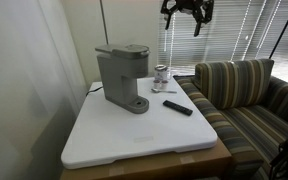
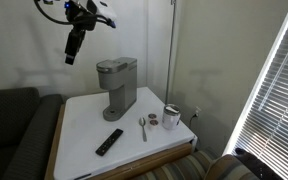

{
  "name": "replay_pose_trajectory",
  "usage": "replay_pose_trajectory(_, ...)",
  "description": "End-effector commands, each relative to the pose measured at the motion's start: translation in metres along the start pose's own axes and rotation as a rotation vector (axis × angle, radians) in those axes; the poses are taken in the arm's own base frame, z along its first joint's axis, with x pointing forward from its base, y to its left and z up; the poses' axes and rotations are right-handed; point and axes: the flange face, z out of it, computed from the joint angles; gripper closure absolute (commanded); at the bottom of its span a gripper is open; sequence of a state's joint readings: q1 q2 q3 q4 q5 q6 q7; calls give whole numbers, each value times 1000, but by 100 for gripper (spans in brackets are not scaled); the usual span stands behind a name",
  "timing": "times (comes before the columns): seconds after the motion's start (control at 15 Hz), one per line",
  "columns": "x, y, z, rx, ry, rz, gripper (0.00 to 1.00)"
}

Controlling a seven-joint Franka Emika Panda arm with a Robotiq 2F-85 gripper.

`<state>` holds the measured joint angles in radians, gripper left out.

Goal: Open the coffee machine

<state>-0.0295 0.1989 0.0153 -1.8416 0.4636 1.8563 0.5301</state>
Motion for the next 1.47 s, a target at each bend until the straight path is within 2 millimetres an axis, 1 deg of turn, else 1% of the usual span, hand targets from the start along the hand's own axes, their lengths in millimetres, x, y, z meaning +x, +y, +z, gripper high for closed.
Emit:
replay_pose_trajectory(0.0,13,-6,19,-1,-23,57,0)
replay_pose_trajectory(0.27,30,-11,50,17,-38,125,0)
replay_pose_trajectory(0.47,45,-12,69,34,-30,185,0)
replay_pose_trajectory(0.73,62,-11,81,57,33,287,0)
replay_pose_trajectory(0.8,64,-11,82,61,46,305,25)
replay_pose_trajectory(0.87,66,-12,83,67,56,321,26)
replay_pose_trajectory(1.07,70,-14,85,92,85,365,47)
replay_pose_trajectory(1.4,68,-18,83,130,133,449,82)
